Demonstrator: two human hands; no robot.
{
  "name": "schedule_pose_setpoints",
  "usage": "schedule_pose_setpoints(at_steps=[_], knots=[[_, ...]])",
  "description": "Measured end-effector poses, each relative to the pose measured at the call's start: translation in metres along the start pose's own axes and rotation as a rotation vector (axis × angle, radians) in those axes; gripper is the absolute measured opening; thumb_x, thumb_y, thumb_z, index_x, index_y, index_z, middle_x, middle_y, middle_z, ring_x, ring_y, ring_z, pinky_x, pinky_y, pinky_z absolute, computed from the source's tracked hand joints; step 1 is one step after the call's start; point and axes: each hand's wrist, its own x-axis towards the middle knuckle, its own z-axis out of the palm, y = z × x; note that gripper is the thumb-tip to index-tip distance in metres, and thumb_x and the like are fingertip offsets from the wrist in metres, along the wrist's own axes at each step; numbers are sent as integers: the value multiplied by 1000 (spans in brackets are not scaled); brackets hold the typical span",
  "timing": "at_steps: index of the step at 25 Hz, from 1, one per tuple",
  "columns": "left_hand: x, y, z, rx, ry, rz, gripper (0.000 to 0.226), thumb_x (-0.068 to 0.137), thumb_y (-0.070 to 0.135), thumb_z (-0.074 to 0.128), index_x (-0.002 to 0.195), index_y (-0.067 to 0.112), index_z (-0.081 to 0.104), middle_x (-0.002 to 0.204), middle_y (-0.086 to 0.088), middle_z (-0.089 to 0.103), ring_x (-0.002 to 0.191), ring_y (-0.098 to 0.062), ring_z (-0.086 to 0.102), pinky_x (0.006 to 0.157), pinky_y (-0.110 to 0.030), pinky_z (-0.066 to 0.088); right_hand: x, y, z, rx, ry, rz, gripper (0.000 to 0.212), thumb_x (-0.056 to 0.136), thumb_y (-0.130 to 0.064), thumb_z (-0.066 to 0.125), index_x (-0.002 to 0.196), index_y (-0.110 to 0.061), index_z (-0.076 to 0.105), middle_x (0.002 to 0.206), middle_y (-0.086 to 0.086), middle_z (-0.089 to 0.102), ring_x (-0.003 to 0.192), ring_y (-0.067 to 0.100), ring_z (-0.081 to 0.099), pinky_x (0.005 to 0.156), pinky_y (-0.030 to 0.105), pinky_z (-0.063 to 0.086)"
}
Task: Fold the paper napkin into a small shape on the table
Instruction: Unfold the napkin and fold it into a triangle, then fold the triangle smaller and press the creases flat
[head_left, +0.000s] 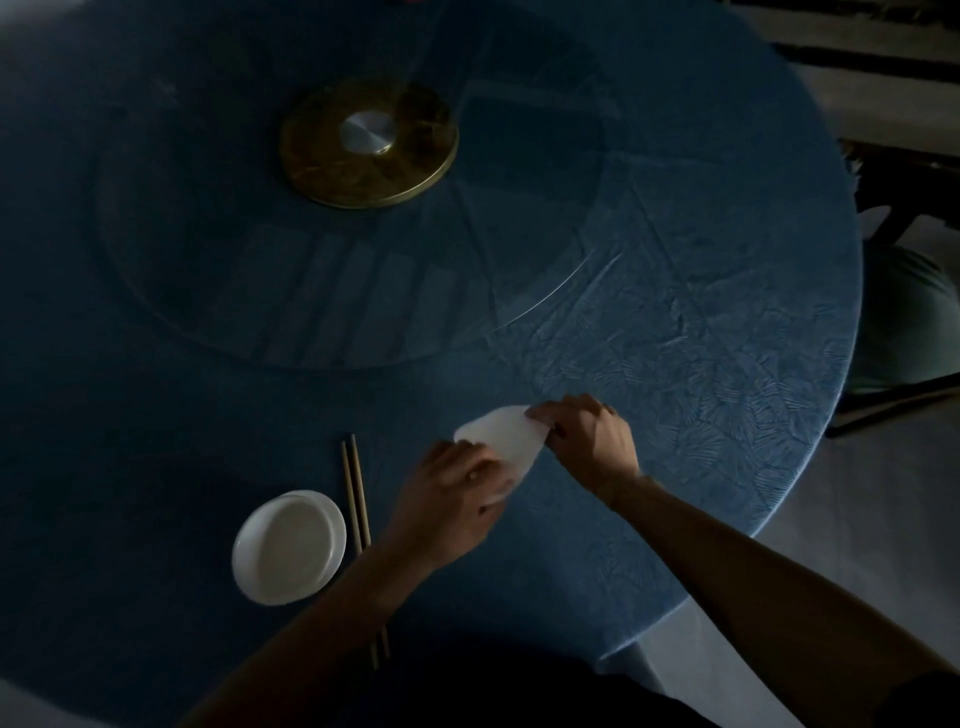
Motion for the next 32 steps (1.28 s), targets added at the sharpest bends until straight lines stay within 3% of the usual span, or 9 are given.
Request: schedule_pose_setpoints(at_steps=[3, 8, 13, 16, 21, 23, 24, 26, 32], knots=[[-29, 21, 18, 54, -194, 71, 26, 69, 24, 76, 92, 22, 64, 89, 4, 66, 80, -15, 62, 74, -33, 52, -14, 3, 14, -11, -70, 16, 34, 86, -22, 60, 118, -33, 64, 102, 1, 69, 96, 25, 59, 78, 38, 47], [-50, 35, 51, -58, -336, -44, 22, 62, 20, 81, 80, 23, 69, 77, 5, 63, 70, -17, 62, 62, -28, 49, -57, 17, 36, 48, -138, 169, 45, 90, -15, 49, 129, -37, 53, 121, -3, 60, 108, 23, 56, 78, 41, 54], [-64, 28, 60, -180, -356, -208, 12, 85, 28, 66, 95, 33, 70, 106, 9, 61, 96, -10, 58, 77, -28, 49, -88, 19, 45, -153, -250, -163, 66, 76, -12, 61, 130, -47, 48, 131, -4, 53, 113, 24, 49, 91, 41, 47], [-68, 23, 60, -278, -344, -314, 23, 96, 40, 50, 105, 30, 69, 116, 12, 63, 104, -4, 59, 83, -23, 51, -89, 16, 43, -228, -320, -242, 67, 70, -22, 64, 130, -49, 47, 141, 1, 48, 125, 30, 44, 100, 48, 39], [-45, 11, 51, -345, -322, -507, 37, 98, 52, 41, 103, 26, 68, 85, 3, 74, 75, -11, 68, 64, -28, 53, -90, 11, 41, -150, -329, -186, 51, 73, -28, 63, 121, -43, 57, 141, -1, 50, 129, 30, 42, 104, 52, 37], [-30, 1, 48, -351, -268, -575, 35, 97, 45, 49, 77, 22, 65, 59, 2, 63, 53, -8, 58, 52, -26, 41, -88, 10, 42, -100, -306, -154, 44, 75, -26, 63, 117, -36, 62, 138, -4, 53, 127, 28, 43, 101, 51, 39], [-21, -4, 47, -363, -244, -598, 40, 96, 41, 53, 61, 22, 52, 48, 4, 48, 44, -4, 46, 49, -26, 34, -86, 9, 42, -73, -293, -123, 44, 75, -25, 62, 118, -35, 62, 136, -6, 54, 127, 26, 43, 101, 48, 39], [-5, -16, 48, -384, -267, -635, 51, 94, 38, 58, 54, 23, 30, 44, 6, 31, 41, -5, 32, 48, -29, 28, -82, 7, 43, -20, -277, -35, 49, 76, -24, 62, 123, -35, 59, 133, -10, 54, 124, 21, 42, 102, 41, 38], [23, -42, 65, -332, -411, -632, 53, 89, 38, 66, 55, 18, 31, 49, 7, 35, 46, -10, 32, 48, -32, 25, -87, 2, 47, -49, -146, 31, 44, 76, -14, 63, 120, -20, 61, 112, 3, 65, 100, 28, 58, 81, 43, 52]])
